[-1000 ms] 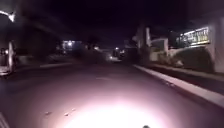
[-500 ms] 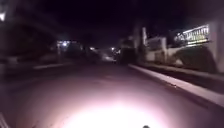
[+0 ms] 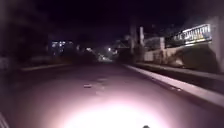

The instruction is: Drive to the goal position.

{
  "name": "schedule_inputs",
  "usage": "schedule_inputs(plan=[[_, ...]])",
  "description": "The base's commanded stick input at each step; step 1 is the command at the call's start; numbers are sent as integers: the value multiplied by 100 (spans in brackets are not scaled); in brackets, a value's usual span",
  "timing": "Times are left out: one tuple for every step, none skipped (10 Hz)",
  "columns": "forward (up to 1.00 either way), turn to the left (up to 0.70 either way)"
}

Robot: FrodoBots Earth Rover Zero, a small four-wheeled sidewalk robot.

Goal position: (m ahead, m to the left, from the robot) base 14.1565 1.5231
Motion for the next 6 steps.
schedule_inputs(plan=[[70,0],[70,0],[70,0],[70,0],[70,0],[70,0]])
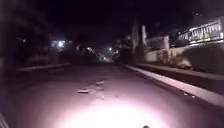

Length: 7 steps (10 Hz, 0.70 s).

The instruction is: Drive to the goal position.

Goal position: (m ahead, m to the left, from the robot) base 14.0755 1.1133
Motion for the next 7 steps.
schedule_inputs(plan=[[70,0],[70,0],[70,0],[70,0],[70,0],[70,0],[70,0]])
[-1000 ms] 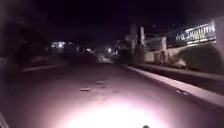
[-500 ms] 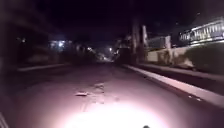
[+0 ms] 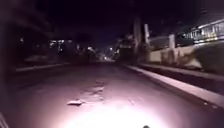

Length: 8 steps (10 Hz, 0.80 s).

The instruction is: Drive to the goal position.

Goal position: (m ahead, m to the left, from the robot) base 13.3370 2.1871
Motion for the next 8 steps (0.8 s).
schedule_inputs(plan=[[70,-35],[70,-35],[70,-35],[70,-26],[70,-10],[70,0],[70,0],[70,0]])
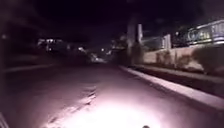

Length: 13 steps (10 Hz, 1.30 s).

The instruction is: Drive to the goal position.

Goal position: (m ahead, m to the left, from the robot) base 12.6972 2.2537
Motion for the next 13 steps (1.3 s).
schedule_inputs(plan=[[70,0],[70,0],[70,0],[70,0],[70,0],[70,0],[70,0],[70,0],[70,0],[70,0],[70,0],[70,0],[70,0]])
